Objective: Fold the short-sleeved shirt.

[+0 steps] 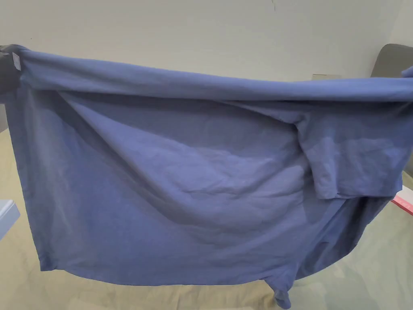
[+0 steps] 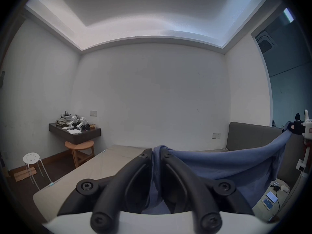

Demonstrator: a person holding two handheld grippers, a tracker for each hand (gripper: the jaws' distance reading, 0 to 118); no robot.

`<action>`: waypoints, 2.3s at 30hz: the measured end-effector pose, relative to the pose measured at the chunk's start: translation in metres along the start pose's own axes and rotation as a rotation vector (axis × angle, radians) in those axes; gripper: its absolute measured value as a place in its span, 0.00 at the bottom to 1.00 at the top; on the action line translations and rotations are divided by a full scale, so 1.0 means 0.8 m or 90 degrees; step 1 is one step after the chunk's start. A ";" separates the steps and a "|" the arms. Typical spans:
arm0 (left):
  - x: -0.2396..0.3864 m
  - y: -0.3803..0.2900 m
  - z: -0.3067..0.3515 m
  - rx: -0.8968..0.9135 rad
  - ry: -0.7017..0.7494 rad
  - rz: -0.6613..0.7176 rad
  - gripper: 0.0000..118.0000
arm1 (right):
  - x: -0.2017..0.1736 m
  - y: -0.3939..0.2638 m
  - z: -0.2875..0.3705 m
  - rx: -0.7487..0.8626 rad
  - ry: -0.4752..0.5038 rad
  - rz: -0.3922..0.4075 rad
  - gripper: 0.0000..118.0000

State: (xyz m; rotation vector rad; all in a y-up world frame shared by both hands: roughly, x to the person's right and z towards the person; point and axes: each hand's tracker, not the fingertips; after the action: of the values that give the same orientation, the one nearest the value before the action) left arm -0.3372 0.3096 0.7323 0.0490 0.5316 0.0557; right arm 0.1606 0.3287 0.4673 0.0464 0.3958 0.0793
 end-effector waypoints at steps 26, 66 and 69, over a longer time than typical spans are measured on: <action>0.051 0.079 -0.257 -0.036 0.027 -0.069 0.06 | -0.042 0.071 -0.242 0.053 -0.116 0.090 0.07; -0.056 -0.461 0.026 -0.654 -0.014 -0.197 0.06 | -0.061 -0.449 0.033 -0.684 0.088 0.084 0.07; -0.052 -0.457 0.050 -0.673 -0.027 -0.220 0.06 | -0.047 -0.447 0.054 -0.707 0.089 0.063 0.07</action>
State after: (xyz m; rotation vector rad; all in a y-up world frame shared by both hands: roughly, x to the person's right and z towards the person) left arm -0.3379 -0.0587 0.7652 -1.0681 0.4100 -0.0070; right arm 0.1667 -0.0317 0.4998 -1.0398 0.4452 0.3919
